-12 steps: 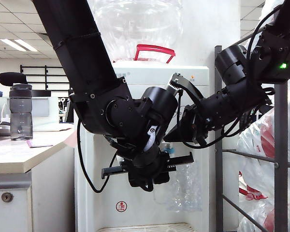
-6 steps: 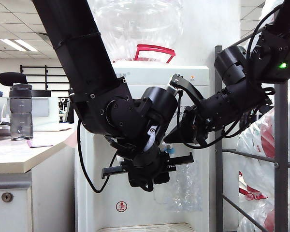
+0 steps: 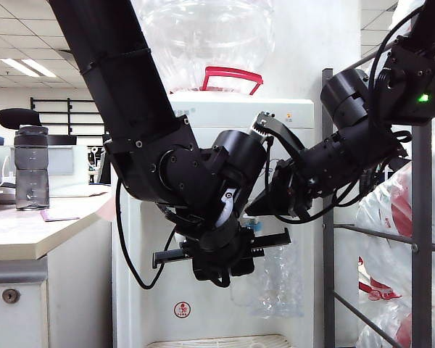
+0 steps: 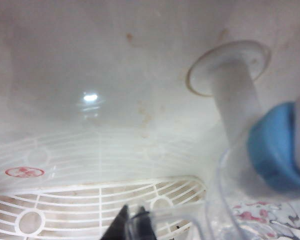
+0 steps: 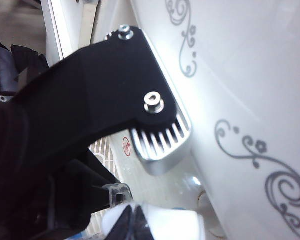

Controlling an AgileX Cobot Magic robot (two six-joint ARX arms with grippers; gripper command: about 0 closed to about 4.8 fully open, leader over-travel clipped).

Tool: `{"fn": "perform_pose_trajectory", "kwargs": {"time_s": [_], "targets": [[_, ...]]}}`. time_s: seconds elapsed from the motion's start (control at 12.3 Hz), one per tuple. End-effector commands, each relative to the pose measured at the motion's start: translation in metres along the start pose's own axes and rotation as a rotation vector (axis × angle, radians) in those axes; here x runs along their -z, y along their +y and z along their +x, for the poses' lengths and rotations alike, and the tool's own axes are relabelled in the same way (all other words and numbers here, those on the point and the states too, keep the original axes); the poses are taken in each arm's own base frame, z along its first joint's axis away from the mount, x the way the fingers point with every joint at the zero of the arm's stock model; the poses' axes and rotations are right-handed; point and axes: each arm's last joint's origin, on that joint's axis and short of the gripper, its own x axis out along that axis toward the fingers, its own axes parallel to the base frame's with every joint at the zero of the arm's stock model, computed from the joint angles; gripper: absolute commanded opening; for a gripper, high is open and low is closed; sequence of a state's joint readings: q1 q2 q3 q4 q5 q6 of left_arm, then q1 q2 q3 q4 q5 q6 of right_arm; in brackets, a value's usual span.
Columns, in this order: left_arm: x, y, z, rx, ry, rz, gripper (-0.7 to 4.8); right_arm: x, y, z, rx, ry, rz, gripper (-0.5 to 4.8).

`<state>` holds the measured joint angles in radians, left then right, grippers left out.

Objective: Pick up the plastic mug from the left desk, go to the cold water outlet of the water dispenser, press the vertical switch to get some water, then put the mug back on the desk.

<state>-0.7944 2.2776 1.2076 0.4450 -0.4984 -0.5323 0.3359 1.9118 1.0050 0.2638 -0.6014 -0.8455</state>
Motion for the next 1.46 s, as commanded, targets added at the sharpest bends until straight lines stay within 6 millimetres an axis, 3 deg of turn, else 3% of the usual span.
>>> {"fn": "perform_pose_trajectory", "kwargs": {"time_s": [0.08,1.46], "targets": [[-0.005,-0.0076,-0.0039,0.058,-0.019,-0.017,-0.07,0.0056,0.0046,0.0012,-0.023,0.051,0.039,-0.04],[-0.004,-0.007,-0.0038,0.052,-0.01,-0.01,-0.07,0.0088,0.0061,0.0033,-0.032,0.059,0.08,-0.03]]}}
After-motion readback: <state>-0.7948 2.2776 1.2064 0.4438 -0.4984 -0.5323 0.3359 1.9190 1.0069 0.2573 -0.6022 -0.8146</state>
